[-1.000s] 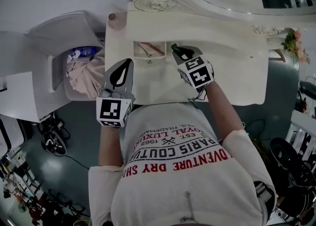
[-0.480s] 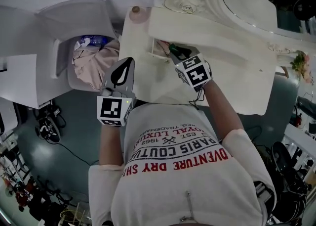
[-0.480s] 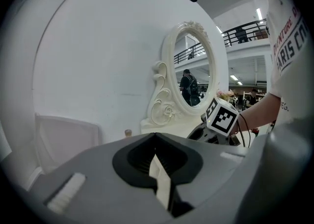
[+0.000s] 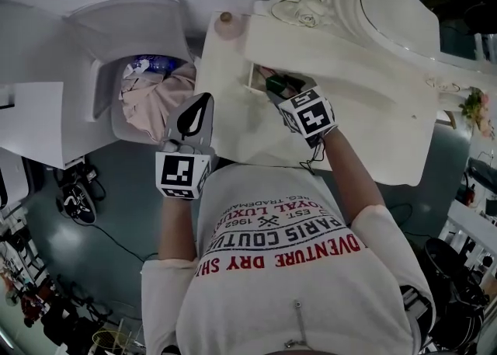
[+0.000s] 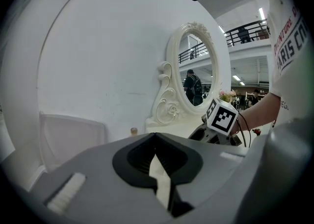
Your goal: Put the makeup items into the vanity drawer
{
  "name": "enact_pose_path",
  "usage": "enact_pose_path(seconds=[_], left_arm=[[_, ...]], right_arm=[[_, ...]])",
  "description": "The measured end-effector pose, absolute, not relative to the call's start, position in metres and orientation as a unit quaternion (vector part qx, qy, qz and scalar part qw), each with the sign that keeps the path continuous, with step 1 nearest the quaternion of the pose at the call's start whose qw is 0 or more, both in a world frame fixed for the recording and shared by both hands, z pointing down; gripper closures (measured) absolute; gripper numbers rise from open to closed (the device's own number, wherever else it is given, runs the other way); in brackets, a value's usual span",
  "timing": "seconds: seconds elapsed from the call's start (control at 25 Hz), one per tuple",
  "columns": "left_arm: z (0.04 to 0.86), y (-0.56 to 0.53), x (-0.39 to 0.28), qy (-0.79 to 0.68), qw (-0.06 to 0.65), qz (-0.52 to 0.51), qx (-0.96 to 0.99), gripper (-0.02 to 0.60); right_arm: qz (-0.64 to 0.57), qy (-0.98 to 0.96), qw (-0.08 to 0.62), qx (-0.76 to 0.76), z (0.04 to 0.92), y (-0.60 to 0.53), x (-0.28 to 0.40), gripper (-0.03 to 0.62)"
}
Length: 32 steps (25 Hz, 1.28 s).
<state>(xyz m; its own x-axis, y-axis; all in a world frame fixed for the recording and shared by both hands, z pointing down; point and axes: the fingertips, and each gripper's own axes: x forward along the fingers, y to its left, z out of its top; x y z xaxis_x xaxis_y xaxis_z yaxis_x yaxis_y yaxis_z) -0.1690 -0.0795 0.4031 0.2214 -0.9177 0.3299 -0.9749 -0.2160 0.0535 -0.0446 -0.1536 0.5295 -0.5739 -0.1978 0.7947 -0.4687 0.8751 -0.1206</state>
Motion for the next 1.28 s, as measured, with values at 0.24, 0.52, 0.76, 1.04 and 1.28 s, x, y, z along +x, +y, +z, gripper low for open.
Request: enact_pose_path(seconds=[0.24, 0.52, 0.76, 1.04, 1.28], left_arm=[[0.396, -0.087, -0.166, -0.602, 0.114, 0.111, 0.783, 0.571], [0.381, -0.101, -0.15, -0.584, 0.092, 0.105, 0.799, 0.571], [0.36, -0.12, -0.131, -0.556, 0.07, 0.097, 0.823, 0.571], [0.327, -0.137, -0.115, -0.537, 0.079, 0.048, 0.838, 0.571], [0.319, -0.144, -0.099, -0.523, 0.06, 0.066, 0.847, 0.571]], right_arm=[[0.156, -0.874, 0.407, 0.215, 0.513, -0.16, -0.037, 0.384], [0.108, -0.892, 0.363, 0.249, 0.478, -0.165, -0.024, 0.411], [0.045, -0.907, 0.29, 0.301, 0.429, -0.174, -0.005, 0.546], [0.004, -0.918, 0.19, 0.349, 0.369, -0.178, 0.03, 0.583], [0.007, -0.915, 0.118, 0.385, 0.329, -0.178, 0.054, 0.585]])
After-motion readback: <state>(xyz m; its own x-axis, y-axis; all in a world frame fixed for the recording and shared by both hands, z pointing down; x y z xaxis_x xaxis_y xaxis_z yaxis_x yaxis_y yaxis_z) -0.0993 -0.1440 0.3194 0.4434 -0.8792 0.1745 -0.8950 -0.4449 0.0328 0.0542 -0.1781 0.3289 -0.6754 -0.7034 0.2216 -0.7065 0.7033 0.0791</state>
